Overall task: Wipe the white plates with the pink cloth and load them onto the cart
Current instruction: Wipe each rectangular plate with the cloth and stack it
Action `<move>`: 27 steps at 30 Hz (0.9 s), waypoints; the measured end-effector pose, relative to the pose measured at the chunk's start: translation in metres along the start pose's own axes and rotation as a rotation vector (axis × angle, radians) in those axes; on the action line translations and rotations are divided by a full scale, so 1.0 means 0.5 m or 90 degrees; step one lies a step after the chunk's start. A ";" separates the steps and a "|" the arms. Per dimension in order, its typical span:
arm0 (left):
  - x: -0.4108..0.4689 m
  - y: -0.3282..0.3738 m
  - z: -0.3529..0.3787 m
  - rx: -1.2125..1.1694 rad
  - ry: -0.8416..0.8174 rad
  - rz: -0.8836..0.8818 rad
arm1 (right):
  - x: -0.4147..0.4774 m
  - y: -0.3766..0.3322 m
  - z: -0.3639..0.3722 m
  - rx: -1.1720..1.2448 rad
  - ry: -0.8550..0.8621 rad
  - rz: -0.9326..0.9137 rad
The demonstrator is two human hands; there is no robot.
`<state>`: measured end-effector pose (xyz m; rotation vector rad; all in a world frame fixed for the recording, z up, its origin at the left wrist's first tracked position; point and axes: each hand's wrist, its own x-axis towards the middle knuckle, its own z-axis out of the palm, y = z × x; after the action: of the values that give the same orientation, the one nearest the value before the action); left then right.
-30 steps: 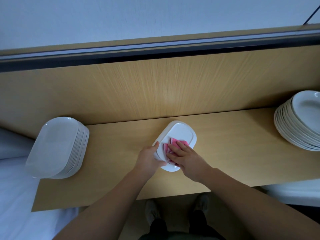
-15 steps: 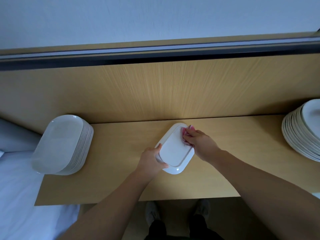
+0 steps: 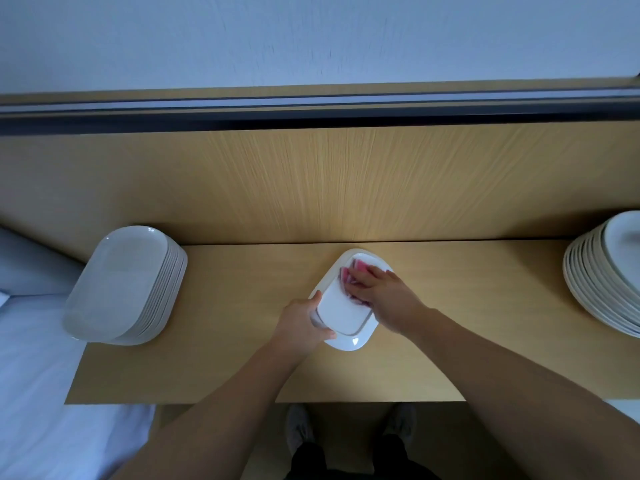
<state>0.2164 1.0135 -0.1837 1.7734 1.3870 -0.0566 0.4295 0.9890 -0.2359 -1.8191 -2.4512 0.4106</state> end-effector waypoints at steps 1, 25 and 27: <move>-0.001 -0.002 0.004 -0.005 0.000 -0.006 | 0.006 0.011 -0.002 0.006 0.005 0.013; -0.181 0.059 -0.039 -0.194 0.276 -0.007 | -0.030 -0.023 -0.190 0.314 0.208 -0.118; -0.210 0.044 -0.052 -0.177 0.333 -0.007 | -0.021 -0.044 -0.192 0.328 0.200 -0.147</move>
<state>0.1826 0.9490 -0.1007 1.6036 1.6695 0.6056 0.4319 0.9903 -0.1367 -1.2702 -2.0610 0.6125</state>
